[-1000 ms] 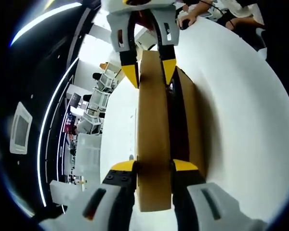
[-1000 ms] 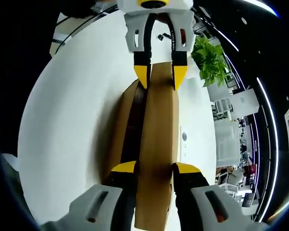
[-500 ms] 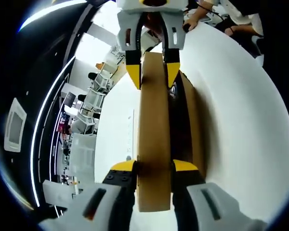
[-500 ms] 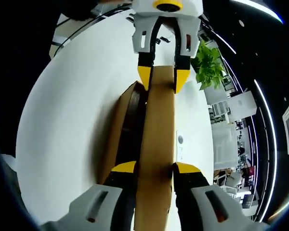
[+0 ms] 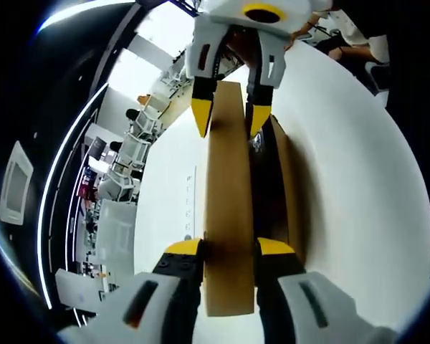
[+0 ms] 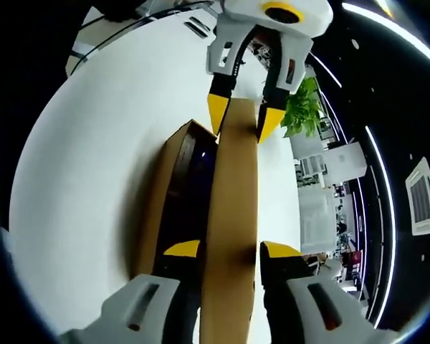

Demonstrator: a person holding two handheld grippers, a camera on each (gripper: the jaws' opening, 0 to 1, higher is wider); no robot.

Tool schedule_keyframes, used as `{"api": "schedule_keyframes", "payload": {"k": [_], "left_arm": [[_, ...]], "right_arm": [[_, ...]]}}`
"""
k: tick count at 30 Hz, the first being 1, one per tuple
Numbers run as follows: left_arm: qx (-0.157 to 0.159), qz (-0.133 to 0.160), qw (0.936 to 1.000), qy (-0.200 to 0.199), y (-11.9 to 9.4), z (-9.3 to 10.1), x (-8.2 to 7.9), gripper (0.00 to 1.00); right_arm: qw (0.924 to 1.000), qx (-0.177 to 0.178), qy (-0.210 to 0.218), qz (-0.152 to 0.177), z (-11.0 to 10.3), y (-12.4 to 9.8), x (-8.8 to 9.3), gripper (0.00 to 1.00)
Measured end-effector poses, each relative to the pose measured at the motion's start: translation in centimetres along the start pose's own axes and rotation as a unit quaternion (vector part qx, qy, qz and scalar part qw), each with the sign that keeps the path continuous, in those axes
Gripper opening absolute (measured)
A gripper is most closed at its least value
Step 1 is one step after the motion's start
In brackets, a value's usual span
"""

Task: Operate the shoe box by opening the lid, removing the specified soft item, and placing it in the target area until the item is outside and the box remains undamaged.

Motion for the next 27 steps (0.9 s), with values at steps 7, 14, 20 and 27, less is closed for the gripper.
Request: {"api": "schedule_keyframes", "payload": {"k": [7,14,20,27], "left_arm": [[0.01,0.0,1.0,0.003,-0.1,-0.2,0.0,0.28],[0.024,0.005,0.9997,-0.001,-0.2,-0.6,0.0,0.28],[0.053,0.022,0.9981,-0.021,-0.4,-1.6,-0.3,0.28],[0.078,0.031,0.9957,-0.039,-0.4,-2.5,-0.5,0.28]], "right_arm": [[0.9987,0.049,0.002,-0.015,-0.1,-0.2,0.0,0.32],[0.9952,0.09,-0.014,-0.038,0.3,-0.1,-0.2,0.36],[0.9823,0.151,-0.081,-0.076,1.3,-0.3,-0.3,0.37],[0.9718,0.18,-0.117,-0.097,1.5,0.0,-0.3,0.35]]}}
Point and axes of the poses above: the point that each gripper's makers call its tool centre point, and the gripper's own axes: y roughly forward along the fingers, z roughly to its right, x roughly out of its underside, the point moved 3 cm from there along -y, roughly backward along the fingers, and after that the axes turned 13 degrees about -y, right-handed, at the moved point
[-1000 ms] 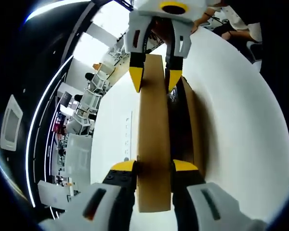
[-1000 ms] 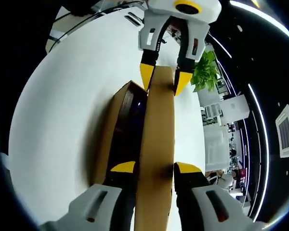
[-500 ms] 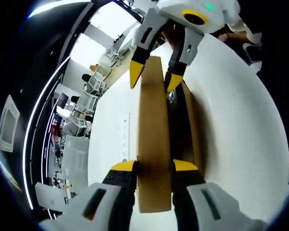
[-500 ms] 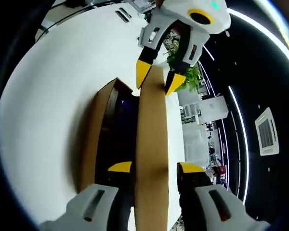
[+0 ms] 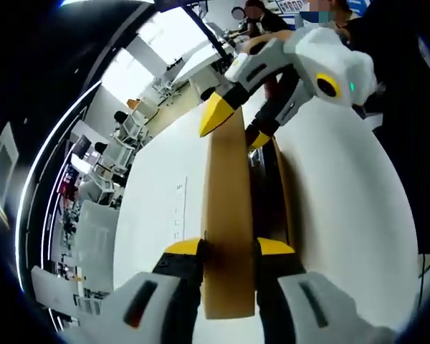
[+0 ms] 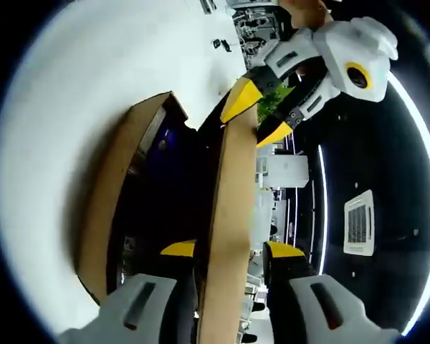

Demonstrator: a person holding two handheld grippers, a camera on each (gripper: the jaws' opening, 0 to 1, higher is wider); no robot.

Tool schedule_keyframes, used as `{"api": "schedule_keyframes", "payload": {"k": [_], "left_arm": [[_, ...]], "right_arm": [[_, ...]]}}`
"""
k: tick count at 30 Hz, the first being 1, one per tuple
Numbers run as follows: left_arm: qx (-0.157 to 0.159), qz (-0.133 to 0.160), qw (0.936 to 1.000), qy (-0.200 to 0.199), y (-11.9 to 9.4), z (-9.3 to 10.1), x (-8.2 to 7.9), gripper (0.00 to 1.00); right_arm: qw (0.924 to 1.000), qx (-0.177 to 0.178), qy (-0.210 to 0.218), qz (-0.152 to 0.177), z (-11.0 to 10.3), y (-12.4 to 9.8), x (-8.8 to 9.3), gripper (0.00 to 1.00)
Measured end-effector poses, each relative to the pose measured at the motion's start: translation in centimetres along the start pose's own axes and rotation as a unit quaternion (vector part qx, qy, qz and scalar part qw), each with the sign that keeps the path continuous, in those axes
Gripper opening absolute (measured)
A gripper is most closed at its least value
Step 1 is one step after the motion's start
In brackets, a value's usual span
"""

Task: Operate the shoe box by opening the lid, removing the specified soft item, and placing it in the target area until the item is outside and the box remains undamaged.

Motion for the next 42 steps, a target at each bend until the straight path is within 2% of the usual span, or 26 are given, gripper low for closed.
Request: {"api": "schedule_keyframes", "payload": {"k": [4,13,16,22,31,36,42], "left_arm": [[0.007,0.003,1.0,-0.004,-0.1,-0.3,-0.1,0.28],[0.026,0.015,0.9993,-0.024,-0.2,-1.3,-0.4,0.28],[0.03,0.014,0.9992,-0.024,-0.2,-1.3,-0.5,0.28],[0.037,0.021,0.9986,-0.03,-0.3,-1.5,-0.5,0.28],[0.046,0.024,0.998,-0.035,-0.4,-1.6,-0.6,0.28],[0.048,0.024,0.9979,-0.036,-0.4,-1.6,-0.6,0.28],[0.048,0.025,0.9977,-0.039,-0.4,-1.6,-0.6,0.28]], "right_arm": [[0.9994,0.031,-0.004,-0.018,0.8,-0.2,0.2,0.38],[0.9957,0.081,-0.023,-0.039,1.0,0.7,0.7,0.31],[0.995,0.085,-0.028,-0.043,1.0,1.2,0.8,0.27],[0.9929,0.101,-0.033,-0.052,1.6,1.3,0.5,0.3],[0.9816,0.172,-0.052,-0.064,1.9,0.7,0.5,0.34],[0.9814,0.173,-0.05,-0.066,1.6,0.8,0.4,0.24],[0.9826,0.169,-0.043,-0.064,1.6,0.7,0.2,0.23]]}}
Point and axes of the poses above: the point that each gripper's makers call its tool centre point, and the gripper's own axes: y roughly forward along the fingers, z roughly to its right, x roughly out of its underside, the point moved 3 cm from there along -y, roughly backward along the fingers, and after that the axes turned 13 degrees about -y, right-handed, at the moved point
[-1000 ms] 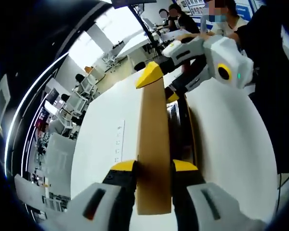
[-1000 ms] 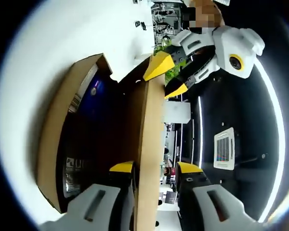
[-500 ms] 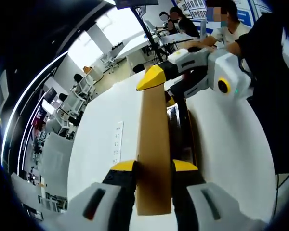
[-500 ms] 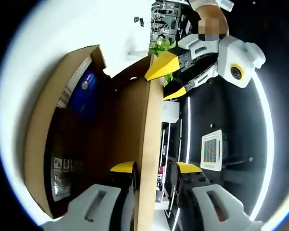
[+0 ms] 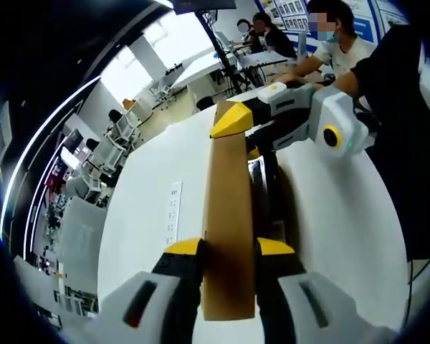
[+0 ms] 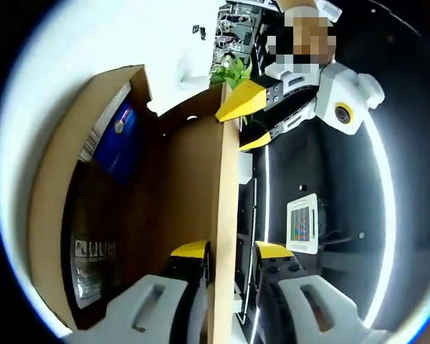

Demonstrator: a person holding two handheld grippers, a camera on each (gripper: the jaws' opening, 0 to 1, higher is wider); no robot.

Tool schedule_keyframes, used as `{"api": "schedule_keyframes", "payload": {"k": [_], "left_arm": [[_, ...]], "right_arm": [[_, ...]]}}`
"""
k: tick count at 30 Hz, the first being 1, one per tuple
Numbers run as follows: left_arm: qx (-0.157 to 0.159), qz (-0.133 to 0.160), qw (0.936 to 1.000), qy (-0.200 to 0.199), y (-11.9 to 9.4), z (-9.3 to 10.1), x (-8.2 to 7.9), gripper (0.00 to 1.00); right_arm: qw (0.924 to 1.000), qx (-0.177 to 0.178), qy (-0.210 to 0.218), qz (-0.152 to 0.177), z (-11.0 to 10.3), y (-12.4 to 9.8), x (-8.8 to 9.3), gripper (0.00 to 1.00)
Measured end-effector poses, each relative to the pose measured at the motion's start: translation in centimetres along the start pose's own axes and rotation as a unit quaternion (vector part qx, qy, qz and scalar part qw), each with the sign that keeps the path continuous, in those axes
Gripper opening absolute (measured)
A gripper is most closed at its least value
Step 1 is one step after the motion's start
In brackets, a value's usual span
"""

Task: Operate the shoe box by opening the lid, removing the specified soft item, and placing it in the target area until the item is outside and the box remains undamaged.

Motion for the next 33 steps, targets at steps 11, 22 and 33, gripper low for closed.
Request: {"api": "schedule_keyframes", "payload": {"k": [11,22,33], "left_arm": [[0.0,0.0,1.0,-0.003,-0.03,0.02,-0.03,0.28],[-0.008,0.009,0.9997,-0.022,-0.21,-0.33,-0.22,0.29],[-0.016,0.009,0.9997,-0.019,-0.34,-0.42,-0.32,0.29]], "right_arm": [[0.9998,0.014,-0.01,-0.002,0.23,-0.07,0.01,0.23],[1.0,0.005,0.002,-0.002,0.08,0.13,0.06,0.17],[0.9998,-0.013,0.015,0.004,-0.47,0.35,0.07,0.11]]}}
Point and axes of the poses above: the point that each gripper's makers call its tool centre point, and the gripper's own axes: y roughly forward along the fingers, z roughly to its right, x roughly out of its underside, the point moved 3 cm from there along -y, roughly backward along the fingers, and after that the axes turned 13 degrees about -y, right-handed, at the moved point
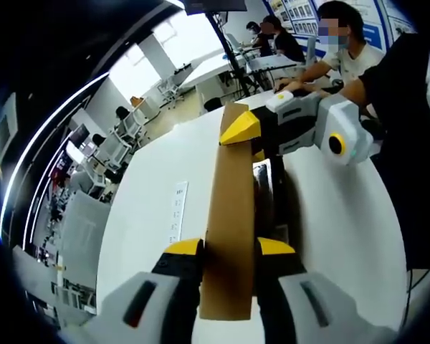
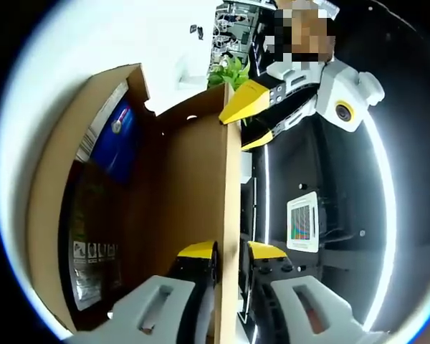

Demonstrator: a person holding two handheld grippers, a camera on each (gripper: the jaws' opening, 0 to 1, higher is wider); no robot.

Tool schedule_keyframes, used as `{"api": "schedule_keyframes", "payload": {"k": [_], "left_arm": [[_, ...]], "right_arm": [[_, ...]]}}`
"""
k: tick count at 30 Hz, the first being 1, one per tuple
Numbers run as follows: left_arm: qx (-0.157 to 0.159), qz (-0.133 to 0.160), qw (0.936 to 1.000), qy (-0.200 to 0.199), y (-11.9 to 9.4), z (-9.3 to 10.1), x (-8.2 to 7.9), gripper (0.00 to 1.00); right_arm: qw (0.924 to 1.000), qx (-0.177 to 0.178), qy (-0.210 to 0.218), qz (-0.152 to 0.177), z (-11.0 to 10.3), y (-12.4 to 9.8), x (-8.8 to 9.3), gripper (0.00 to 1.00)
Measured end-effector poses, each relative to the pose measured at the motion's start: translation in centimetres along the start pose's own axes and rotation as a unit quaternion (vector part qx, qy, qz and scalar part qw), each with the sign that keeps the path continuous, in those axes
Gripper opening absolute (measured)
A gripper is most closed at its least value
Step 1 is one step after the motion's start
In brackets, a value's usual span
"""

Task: Operate the shoe box by opening the lid, removing the specified soft item, and placing it in the target area until the item is outside and the box remains undamaged.

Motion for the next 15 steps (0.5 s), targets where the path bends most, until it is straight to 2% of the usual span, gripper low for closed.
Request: {"api": "schedule_keyframes", "payload": {"k": [10,15], "left_arm": [[-0.016,0.019,0.9997,0.0,-1.3,-0.4,-0.7,0.28],[-0.029,0.036,0.9989,-0.001,-3.2,-0.2,-0.9,0.29]], "right_arm": [[1.0,0.002,-0.001,-0.004,0.2,0.2,0.3,0.1],[1.0,0.0,0.0,-0.003,0.1,0.4,0.4,0.1]]}}
Point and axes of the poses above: the point that each gripper's makers call its tool centre point, and the gripper's own axes: y roughly forward along the fingers, z roughly to its right, x roughly out of its underside, the point moved 3 cm from there along -y, roughly backward along the fingers, and after that the axes turned 13 degrees about -y, right-handed, at the moved point
